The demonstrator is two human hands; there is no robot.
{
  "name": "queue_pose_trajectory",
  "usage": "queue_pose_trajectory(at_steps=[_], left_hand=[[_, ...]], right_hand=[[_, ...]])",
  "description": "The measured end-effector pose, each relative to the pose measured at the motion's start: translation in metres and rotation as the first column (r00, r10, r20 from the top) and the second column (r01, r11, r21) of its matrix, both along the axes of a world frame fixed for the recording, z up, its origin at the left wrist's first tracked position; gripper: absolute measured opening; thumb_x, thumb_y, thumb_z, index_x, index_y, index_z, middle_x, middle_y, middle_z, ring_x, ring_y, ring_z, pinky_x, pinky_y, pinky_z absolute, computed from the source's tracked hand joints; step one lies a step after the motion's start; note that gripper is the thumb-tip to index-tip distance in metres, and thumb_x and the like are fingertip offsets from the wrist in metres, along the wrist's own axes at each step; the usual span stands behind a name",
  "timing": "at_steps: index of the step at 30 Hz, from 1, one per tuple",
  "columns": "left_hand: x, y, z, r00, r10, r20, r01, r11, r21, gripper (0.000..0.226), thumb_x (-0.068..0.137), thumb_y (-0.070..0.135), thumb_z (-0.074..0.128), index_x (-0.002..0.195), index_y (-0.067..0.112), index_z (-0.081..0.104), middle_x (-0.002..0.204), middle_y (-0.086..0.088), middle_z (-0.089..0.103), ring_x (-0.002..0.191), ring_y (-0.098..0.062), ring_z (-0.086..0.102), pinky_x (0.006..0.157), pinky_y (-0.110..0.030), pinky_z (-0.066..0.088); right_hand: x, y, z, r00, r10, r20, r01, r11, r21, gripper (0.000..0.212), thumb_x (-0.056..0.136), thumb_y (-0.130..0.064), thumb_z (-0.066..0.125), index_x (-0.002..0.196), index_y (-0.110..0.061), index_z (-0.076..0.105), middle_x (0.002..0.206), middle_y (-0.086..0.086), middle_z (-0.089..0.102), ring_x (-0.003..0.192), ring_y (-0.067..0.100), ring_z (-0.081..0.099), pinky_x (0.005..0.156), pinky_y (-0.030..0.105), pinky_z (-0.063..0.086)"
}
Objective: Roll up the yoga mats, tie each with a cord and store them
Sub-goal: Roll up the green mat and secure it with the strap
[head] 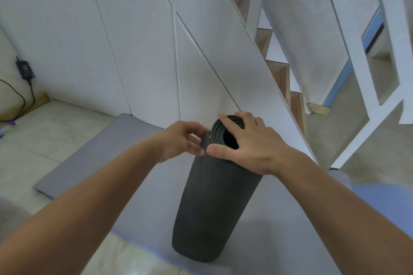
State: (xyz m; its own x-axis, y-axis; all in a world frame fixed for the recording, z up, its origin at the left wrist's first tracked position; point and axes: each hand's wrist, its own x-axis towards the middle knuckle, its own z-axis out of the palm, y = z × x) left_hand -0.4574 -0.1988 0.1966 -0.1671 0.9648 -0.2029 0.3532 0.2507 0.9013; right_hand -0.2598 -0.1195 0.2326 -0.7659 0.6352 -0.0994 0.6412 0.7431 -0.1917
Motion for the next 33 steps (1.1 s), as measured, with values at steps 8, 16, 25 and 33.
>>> queue_pose_trajectory(at_steps=[8, 16, 25, 33], left_hand=[[0.006, 0.006, -0.005, 0.971, 0.206, 0.123, -0.227, 0.954, 0.196, 0.016, 0.076, -0.012, 0.076, 0.083, -0.002, 0.066, 0.079, -0.018, 0.071, 0.078, -0.03, 0.071, 0.076, -0.033, 0.061], [0.074, 0.022, -0.032, 0.931, 0.324, 0.169, -0.356, 0.908, 0.22, 0.01, 0.092, 0.008, 0.067, 0.1, 0.014, 0.069, 0.098, -0.007, 0.072, 0.097, -0.023, 0.07, 0.091, -0.042, 0.058], [0.215, 0.047, -0.086, 0.832, -0.333, -0.445, 0.437, 0.886, 0.155, 0.152, 0.056, 0.052, 0.09, 0.14, 0.049, -0.037, 0.157, 0.024, -0.022, 0.15, -0.011, -0.007, 0.123, -0.046, 0.009], [0.375, 0.097, -0.145, 0.581, -0.585, -0.566, 0.697, 0.717, -0.025, 0.143, 0.049, 0.055, 0.091, 0.155, 0.035, -0.004, 0.153, 0.009, 0.027, 0.132, -0.015, 0.038, 0.103, -0.023, 0.031]], right_hand=[[0.009, 0.004, -0.004, 1.0, -0.008, 0.008, 0.008, 1.0, -0.002, 0.104, 0.064, -0.096, 0.026, 0.152, -0.047, 0.0, 0.156, -0.006, 0.006, 0.143, 0.027, 0.017, 0.11, 0.051, 0.032], [0.04, 0.014, -0.004, 0.987, -0.154, -0.039, 0.15, 0.986, -0.078, 0.105, 0.067, -0.081, 0.053, 0.15, -0.045, 0.001, 0.153, -0.008, 0.008, 0.138, 0.027, 0.018, 0.103, 0.049, 0.037], [0.19, 0.026, -0.045, 0.723, -0.58, -0.375, 0.479, 0.812, -0.333, 0.094, 0.058, -0.062, 0.061, 0.146, -0.051, 0.029, 0.135, -0.009, 0.031, 0.127, 0.019, 0.04, 0.106, 0.044, 0.041], [0.381, 0.014, -0.159, 0.35, -0.858, -0.376, 0.489, 0.509, -0.708, 0.095, 0.061, -0.051, 0.069, 0.149, -0.042, 0.033, 0.138, -0.012, 0.032, 0.127, 0.013, 0.038, 0.107, 0.036, 0.035]])
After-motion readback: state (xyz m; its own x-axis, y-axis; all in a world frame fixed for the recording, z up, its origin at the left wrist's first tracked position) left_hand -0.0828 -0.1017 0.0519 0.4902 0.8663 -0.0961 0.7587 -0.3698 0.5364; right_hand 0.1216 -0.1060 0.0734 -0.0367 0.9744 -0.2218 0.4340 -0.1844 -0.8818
